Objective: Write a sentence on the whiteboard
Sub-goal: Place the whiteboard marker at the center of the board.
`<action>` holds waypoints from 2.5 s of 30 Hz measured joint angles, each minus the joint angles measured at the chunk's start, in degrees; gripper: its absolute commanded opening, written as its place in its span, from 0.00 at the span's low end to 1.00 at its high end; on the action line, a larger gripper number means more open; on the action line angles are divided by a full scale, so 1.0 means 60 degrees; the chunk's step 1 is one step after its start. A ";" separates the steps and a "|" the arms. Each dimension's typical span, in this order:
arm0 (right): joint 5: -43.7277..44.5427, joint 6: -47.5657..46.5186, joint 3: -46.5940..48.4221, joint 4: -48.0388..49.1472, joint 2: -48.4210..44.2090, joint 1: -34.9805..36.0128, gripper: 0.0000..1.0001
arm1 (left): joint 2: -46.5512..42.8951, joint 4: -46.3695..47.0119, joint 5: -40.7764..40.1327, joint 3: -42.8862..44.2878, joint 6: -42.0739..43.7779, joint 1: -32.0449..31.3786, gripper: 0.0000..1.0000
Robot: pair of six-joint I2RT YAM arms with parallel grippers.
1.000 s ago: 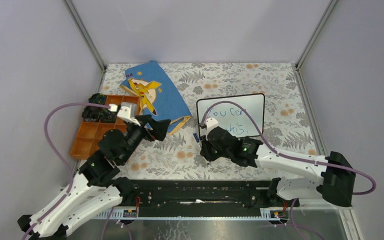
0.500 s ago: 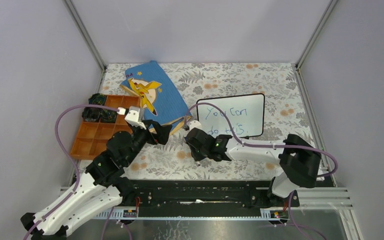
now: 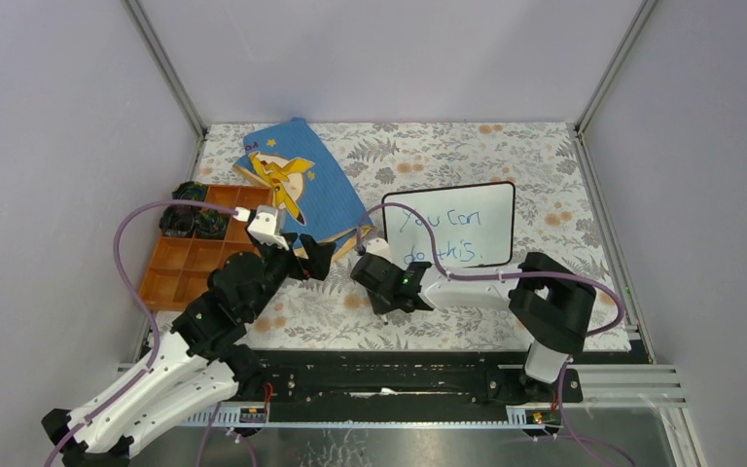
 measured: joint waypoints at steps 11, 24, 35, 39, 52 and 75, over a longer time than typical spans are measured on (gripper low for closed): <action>0.0000 0.0047 0.0000 0.0062 0.0386 -0.0178 0.06 | -0.0011 -0.0004 -0.0004 0.0000 0.0004 0.0000 0.99; 0.0015 0.0171 -0.0025 0.0182 0.0426 -0.0211 0.13 | 0.0015 -0.0007 -0.0004 0.0000 0.0011 0.0000 0.99; 0.0018 0.0229 -0.0033 0.0204 0.0426 -0.0215 0.24 | 0.0018 -0.0007 -0.0004 0.0000 0.0015 0.0000 0.99; 0.0011 0.0251 -0.0036 0.0233 0.0426 -0.0215 0.26 | 0.0033 -0.0007 -0.0004 0.0000 0.0015 0.0000 0.99; 0.0015 0.0255 -0.0044 0.0277 0.0430 -0.0215 0.28 | 0.0073 -0.0007 -0.0004 0.0000 0.0011 0.0000 0.99; 0.0011 0.0229 -0.0076 0.0408 0.0357 -0.0222 0.52 | 0.0127 -0.0022 0.0000 0.0000 0.0007 0.0000 0.99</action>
